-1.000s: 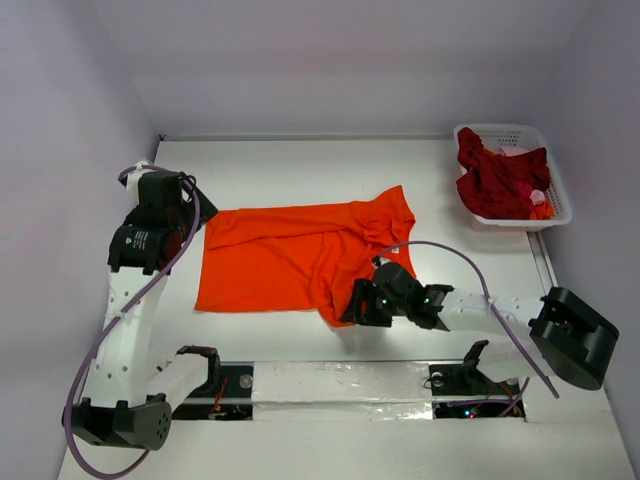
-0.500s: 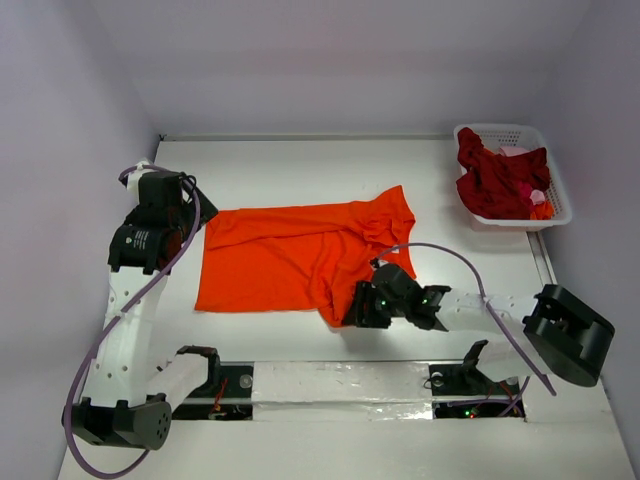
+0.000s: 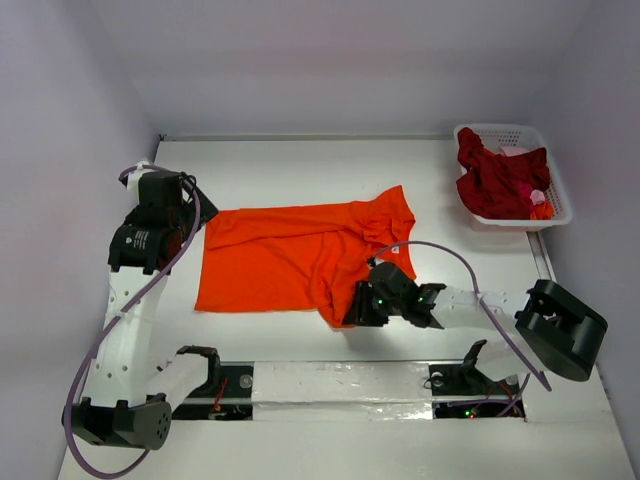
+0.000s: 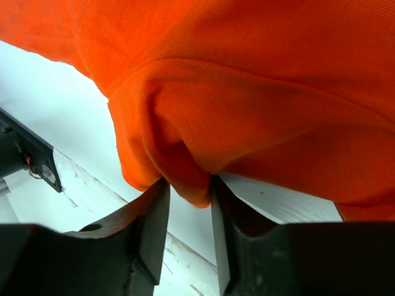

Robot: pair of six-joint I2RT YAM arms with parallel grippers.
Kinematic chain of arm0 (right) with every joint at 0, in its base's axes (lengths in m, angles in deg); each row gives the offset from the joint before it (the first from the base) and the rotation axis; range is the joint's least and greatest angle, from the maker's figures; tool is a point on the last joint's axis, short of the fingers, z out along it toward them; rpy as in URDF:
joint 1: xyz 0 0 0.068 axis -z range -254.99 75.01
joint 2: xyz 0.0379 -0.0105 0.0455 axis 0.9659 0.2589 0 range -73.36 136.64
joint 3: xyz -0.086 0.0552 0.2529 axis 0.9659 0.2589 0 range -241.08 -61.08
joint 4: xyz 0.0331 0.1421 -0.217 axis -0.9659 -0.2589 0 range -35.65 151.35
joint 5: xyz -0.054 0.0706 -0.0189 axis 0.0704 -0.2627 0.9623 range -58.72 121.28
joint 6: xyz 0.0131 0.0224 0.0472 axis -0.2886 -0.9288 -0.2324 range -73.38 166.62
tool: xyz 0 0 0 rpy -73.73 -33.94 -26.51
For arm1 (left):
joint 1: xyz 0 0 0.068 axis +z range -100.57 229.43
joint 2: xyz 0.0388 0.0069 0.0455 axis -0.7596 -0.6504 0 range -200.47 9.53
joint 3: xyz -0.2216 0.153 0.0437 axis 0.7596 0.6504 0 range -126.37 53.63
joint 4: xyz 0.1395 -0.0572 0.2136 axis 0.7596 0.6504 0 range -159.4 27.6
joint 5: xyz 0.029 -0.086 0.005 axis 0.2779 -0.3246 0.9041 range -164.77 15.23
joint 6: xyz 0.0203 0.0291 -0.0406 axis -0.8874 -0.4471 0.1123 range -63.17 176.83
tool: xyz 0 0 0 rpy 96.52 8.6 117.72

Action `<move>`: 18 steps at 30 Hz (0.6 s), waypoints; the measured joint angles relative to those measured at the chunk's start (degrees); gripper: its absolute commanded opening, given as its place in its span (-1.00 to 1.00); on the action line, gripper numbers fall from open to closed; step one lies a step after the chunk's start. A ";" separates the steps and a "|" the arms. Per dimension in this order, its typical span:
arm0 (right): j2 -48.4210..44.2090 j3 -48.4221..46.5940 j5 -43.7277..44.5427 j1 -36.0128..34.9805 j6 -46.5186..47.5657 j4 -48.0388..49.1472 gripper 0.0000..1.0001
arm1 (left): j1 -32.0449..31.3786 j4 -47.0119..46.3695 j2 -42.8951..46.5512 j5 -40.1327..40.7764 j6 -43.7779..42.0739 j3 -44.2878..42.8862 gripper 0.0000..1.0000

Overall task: Fold and stack the t-shirts
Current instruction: Grap the side of the flattened tshirt closest away from the robot with both arms

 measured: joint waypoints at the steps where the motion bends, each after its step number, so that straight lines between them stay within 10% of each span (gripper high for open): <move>1: 0.00 0.00 0.00 0.00 0.00 -0.04 -0.31 | 0.00 0.00 0.00 0.00 0.00 0.00 0.64; 10: -1.60 -0.07 0.26 0.00 0.00 -2.25 -0.41 | 0.00 0.79 -0.31 2.25 -0.11 0.00 0.65; 18: -2.89 -1.49 0.90 0.00 0.46 -5.11 -1.00 | 0.00 1.84 -0.70 3.98 -0.20 0.00 0.65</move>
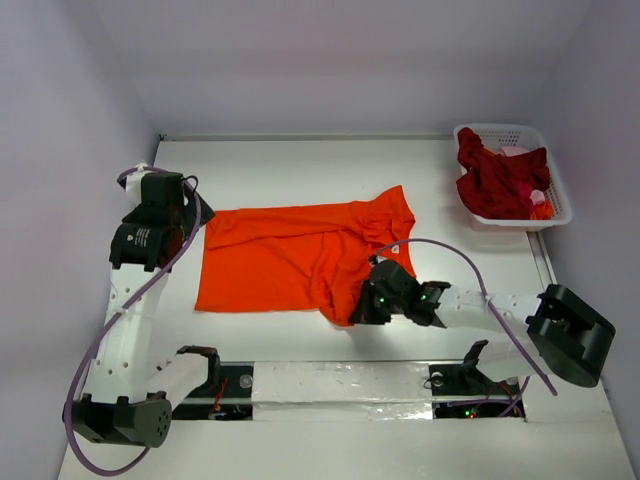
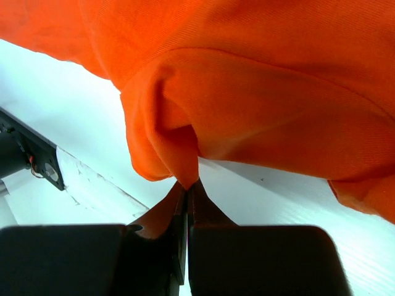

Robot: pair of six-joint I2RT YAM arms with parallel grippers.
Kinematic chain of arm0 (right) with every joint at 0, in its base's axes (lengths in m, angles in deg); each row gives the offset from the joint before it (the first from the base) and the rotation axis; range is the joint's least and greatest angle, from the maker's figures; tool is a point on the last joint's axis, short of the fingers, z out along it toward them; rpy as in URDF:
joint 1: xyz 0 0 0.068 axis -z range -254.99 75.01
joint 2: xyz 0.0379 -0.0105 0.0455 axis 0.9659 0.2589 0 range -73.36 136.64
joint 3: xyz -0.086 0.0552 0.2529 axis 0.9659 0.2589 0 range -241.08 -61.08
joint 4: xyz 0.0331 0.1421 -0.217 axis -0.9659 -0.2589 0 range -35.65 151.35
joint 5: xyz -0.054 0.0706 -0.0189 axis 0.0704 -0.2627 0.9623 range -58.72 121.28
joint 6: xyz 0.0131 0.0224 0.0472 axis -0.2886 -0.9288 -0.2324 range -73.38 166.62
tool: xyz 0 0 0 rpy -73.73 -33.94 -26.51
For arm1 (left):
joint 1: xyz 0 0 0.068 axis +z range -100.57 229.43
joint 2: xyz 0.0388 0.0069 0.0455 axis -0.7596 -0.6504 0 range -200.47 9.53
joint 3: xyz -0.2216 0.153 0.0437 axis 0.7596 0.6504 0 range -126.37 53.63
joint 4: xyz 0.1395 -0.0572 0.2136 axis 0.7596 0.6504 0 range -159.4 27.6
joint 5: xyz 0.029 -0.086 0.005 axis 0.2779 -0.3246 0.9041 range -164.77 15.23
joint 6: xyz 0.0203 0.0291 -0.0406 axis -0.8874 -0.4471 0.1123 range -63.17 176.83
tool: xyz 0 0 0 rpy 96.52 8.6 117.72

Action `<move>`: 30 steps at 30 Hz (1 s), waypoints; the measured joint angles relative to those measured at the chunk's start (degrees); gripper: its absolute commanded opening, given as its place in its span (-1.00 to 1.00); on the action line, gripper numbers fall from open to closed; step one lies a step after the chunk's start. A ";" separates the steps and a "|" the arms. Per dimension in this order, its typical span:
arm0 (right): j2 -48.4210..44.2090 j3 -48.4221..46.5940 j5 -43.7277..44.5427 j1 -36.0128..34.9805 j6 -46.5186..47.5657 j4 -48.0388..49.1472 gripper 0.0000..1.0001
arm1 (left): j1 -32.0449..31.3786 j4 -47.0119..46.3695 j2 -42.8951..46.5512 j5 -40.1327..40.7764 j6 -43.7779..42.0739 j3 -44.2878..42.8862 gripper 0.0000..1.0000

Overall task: Fold and stack the t-shirts
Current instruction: Grap the side of the flattened tshirt closest away from the robot with both arms

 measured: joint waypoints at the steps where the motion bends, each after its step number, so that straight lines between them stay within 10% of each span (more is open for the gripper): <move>1: 0.00 -0.17 0.00 0.00 0.00 -0.17 -1.00 | 0.00 0.15 0.00 0.13 0.00 0.00 0.65; 30: 0.17 -5.75 -0.02 0.00 3.67 -2.03 -1.00 | -0.04 7.50 -0.81 -7.96 5.62 12.96 0.37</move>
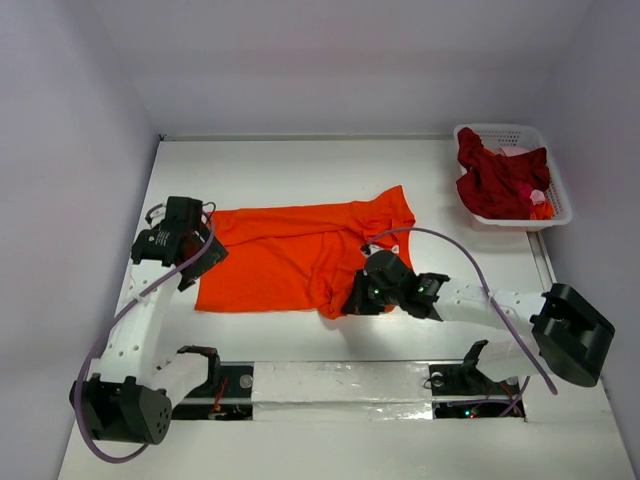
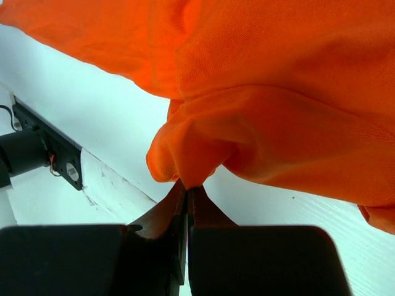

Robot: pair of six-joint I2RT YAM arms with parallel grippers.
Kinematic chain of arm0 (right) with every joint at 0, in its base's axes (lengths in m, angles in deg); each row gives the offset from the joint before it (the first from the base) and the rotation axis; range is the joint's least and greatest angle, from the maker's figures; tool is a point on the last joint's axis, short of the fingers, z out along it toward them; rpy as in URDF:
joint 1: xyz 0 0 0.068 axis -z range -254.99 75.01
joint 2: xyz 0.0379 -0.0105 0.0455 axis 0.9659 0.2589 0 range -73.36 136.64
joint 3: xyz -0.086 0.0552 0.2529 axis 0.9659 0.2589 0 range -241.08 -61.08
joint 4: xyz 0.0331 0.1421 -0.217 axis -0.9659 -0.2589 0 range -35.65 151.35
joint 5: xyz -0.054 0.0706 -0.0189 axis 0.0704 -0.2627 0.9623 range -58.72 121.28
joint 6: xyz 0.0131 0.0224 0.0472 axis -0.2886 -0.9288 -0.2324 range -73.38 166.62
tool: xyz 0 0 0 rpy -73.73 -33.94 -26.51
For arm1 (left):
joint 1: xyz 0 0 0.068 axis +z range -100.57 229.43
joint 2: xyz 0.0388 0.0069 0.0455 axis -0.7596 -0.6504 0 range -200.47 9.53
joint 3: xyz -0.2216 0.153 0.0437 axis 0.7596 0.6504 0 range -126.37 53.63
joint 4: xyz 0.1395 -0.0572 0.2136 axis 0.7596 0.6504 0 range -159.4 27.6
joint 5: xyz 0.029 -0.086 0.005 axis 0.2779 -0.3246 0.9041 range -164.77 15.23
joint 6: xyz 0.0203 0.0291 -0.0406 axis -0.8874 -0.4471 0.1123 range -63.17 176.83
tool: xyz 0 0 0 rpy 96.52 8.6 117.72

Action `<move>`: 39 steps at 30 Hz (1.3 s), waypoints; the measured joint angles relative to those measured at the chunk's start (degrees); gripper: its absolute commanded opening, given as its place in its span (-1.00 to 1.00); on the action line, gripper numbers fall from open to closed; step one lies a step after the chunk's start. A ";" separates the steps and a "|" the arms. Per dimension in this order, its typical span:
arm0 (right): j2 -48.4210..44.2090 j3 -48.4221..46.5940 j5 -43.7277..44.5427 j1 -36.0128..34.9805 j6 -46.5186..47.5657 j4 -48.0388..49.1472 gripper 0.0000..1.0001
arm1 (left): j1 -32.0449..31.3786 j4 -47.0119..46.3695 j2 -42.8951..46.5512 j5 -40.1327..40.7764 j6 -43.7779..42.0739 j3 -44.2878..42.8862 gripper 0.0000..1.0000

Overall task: Fold and stack the t-shirts
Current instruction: Grap the side of the flattened tshirt closest away from the robot with both arms

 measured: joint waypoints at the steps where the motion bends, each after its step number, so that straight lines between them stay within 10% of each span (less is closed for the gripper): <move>1: 0.02 -0.04 -0.02 0.00 0.31 0.11 -1.00 | 0.00 0.48 -0.09 0.20 0.13 0.00 0.37; 39: 2.78 -7.63 0.20 0.00 5.57 -4.39 -1.00 | 0.87 1.70 -21.64 5.99 0.61 2.12 0.17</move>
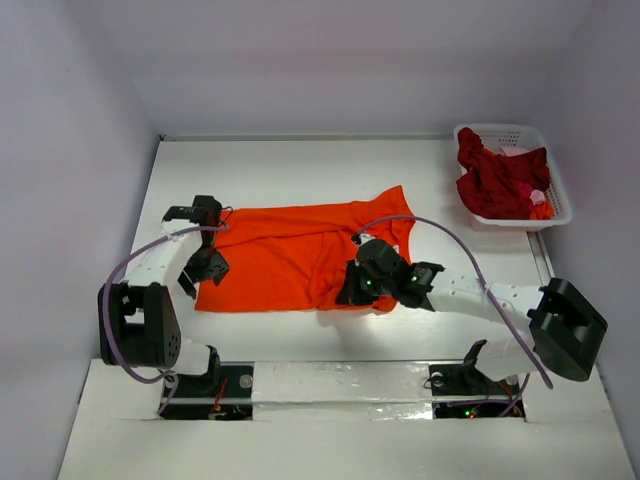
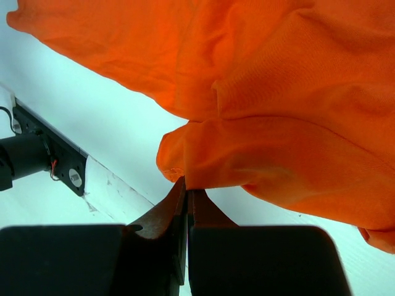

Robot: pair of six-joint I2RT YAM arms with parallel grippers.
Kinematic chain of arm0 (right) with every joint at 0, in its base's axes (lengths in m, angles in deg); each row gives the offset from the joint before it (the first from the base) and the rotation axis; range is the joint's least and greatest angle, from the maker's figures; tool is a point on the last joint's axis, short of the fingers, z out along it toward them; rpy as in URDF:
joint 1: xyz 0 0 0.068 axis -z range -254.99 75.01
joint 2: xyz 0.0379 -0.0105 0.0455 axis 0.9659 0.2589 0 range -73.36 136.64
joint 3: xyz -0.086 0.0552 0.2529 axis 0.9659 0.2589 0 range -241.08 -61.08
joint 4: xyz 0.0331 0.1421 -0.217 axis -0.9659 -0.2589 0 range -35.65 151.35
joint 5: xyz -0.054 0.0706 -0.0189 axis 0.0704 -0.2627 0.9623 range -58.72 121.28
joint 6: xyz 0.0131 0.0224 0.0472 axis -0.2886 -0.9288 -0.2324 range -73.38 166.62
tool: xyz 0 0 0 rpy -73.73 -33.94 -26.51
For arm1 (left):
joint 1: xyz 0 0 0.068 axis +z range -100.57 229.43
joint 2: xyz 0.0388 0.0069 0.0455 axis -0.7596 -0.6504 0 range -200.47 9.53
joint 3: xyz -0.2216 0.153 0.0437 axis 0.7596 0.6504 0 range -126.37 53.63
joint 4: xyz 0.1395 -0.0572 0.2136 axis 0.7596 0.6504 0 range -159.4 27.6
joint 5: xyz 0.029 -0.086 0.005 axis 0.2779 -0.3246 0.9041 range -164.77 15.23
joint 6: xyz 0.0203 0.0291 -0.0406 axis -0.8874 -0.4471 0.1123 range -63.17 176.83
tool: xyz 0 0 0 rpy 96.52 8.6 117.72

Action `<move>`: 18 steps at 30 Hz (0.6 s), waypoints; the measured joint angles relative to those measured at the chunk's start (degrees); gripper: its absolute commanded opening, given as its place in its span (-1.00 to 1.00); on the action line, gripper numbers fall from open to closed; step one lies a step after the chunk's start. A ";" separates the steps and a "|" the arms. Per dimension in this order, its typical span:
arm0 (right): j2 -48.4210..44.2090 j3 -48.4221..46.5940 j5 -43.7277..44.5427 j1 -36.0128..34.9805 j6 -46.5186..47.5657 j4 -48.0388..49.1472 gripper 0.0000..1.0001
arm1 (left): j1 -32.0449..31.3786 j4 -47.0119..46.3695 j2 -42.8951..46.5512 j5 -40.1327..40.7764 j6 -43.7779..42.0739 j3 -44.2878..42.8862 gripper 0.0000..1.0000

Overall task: Fold and stack the t-shirts
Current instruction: Grap the side of the flattened tshirt closest away from the robot with both arms

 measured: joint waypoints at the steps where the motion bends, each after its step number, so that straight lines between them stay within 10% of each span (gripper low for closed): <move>1: -0.07 0.00 0.02 0.00 0.00 0.00 -1.00 | 0.79 -0.35 -0.63 0.22 -0.02 0.09 0.17; 18: -0.81 0.07 0.24 0.00 0.15 0.28 -1.00 | 8.20 -3.06 -8.15 -0.35 -0.20 2.84 0.12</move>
